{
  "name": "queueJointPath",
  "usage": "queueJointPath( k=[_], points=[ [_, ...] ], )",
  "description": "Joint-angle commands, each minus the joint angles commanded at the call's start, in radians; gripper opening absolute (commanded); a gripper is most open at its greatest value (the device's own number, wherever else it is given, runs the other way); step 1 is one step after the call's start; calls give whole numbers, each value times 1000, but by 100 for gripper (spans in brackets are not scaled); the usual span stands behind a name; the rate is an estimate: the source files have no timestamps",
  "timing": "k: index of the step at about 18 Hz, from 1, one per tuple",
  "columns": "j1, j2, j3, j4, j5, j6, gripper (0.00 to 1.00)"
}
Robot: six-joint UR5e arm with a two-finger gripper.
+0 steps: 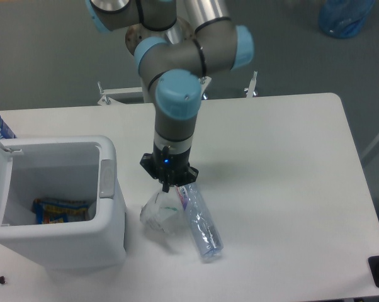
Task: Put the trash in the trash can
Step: 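Close the gripper on the white plastic bag, then lift the bag and carry it over the white trash bin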
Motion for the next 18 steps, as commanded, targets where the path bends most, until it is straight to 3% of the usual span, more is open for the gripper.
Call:
queueJointPath(
  k=[3, 9, 18],
  points=[
    [38, 14, 58, 0, -37, -18, 0],
    [123, 21, 215, 2, -134, -189, 0],
    [117, 182, 213, 2, -219, -302, 0]
  ],
)
